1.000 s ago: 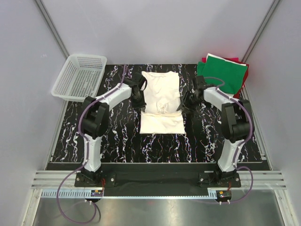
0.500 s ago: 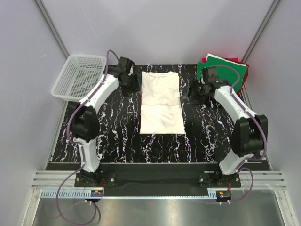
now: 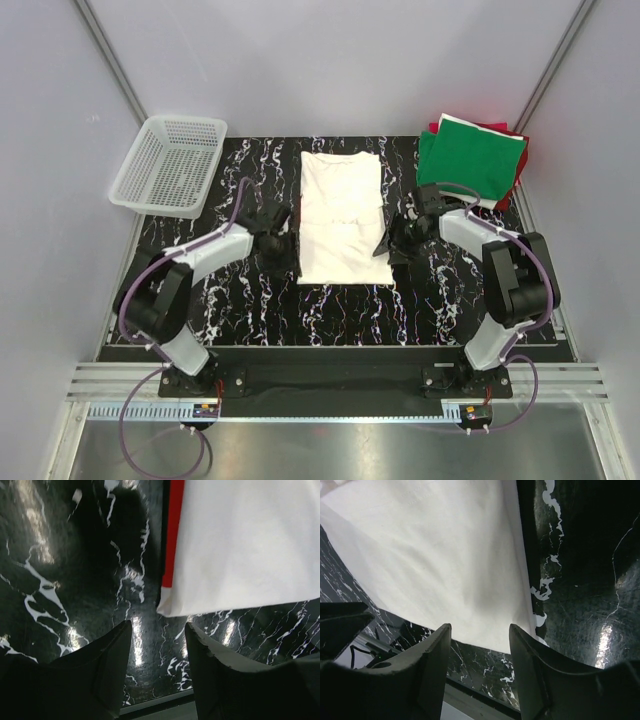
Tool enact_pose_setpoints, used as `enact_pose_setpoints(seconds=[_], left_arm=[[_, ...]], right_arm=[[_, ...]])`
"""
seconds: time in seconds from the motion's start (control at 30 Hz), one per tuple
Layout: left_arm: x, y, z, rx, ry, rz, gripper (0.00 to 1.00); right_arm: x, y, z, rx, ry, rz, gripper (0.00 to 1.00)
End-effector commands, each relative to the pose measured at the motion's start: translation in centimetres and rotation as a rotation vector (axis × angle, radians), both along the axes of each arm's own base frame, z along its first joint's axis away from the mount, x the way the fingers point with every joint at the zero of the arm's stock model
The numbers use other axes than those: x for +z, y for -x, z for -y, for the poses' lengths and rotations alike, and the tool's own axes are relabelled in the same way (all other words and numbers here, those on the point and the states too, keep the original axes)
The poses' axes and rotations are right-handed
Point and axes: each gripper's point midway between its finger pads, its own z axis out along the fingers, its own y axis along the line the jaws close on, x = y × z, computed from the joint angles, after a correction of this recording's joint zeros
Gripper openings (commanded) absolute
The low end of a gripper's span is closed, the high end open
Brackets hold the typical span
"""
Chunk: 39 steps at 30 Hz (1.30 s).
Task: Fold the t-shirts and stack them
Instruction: Fold the tshirt
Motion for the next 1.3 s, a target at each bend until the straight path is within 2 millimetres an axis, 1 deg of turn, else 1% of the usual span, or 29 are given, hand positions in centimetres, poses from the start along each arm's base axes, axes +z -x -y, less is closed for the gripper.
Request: enact_pose_setpoints(seconds=[0.0,0.03,0.07,0.1,0.13,0.17,0.2,0.23,0.27,0.3,0.33,0.43,0.47,0.67,0.8,0.83,1.03,1.07,1.27], left_arm=[[3.0,-0.7,1.4,0.023,0.125,0.141,0.51],[2.5,0.0,1.2,0.018,0.115,0.133,0.52],[2.7,0.3,1.0,0.017,0.114,0.144,0.52],[2.6,0.7,1.1,0.007,0.107,0.143,0.51],[2.0,1.2,0.7,0.006,0.092,0.132,0.51],[2.1,1.4,0.7,0.004,0.099,0.141,0.51],[1.4,1.9,0.4,0.005,0.093,0.128,0.51],[1.0,2.2,0.3,0.004,0.093,0.124,0.51],[1.0,2.1,0.4,0.005,0.104,0.139,0.51],[0.7,2.3,0.4,0.006,0.102,0.138,0.50],[0.1,2.7,0.1,0.012,0.100,0.126,0.49],[-0.4,2.6,0.1,0.020,0.110,0.136,0.49],[-0.3,2.3,0.3,0.022,0.120,0.153,0.49],[-1.6,1.8,0.6,0.031,0.118,0.150,0.47],[-2.4,1.6,0.8,0.032,0.119,0.146,0.45],[-2.8,1.7,0.7,0.036,0.115,0.138,0.45],[-3.9,1.7,0.9,0.036,0.126,0.136,0.44],[-3.8,1.5,1.1,0.034,0.131,0.139,0.44],[-5.1,1.8,0.8,0.040,0.119,0.121,0.42]], right_arm=[[0.6,-0.8,-0.4,0.031,-0.023,0.071,0.57],[0.8,-0.6,-0.1,0.026,-0.009,0.082,0.58],[0.1,0.1,0.5,0.017,0.023,0.071,0.59],[-0.2,0.5,0.9,0.015,0.041,0.070,0.59],[0.0,0.9,1.3,0.011,0.053,0.075,0.61],[-0.7,1.9,1.6,0.008,0.067,0.055,0.61],[-0.8,2.3,1.8,0.001,0.065,0.053,0.61],[-0.5,2.8,1.8,-0.002,0.060,0.063,0.62],[-1.3,3.8,2.1,-0.006,0.064,0.040,0.62],[-1.5,4.2,2.2,-0.016,0.060,0.039,0.62],[-1.8,4.9,2.3,-0.018,0.059,0.036,0.62],[-2.4,5.7,2.5,-0.026,0.058,0.026,0.62],[-2.7,6.0,2.6,-0.023,0.059,0.018,0.62],[-4.0,6.3,2.9,-0.019,0.076,0.000,0.62],[-4.7,6.2,2.8,-0.009,0.079,-0.006,0.60],[-5.0,6.3,2.8,-0.009,0.079,-0.015,0.59],[-5.1,6.1,2.6,-0.006,0.071,-0.015,0.54],[-5.2,6.3,2.6,-0.004,0.072,-0.019,0.51],[-5.2,6.1,2.6,-0.007,0.071,-0.016,0.47]])
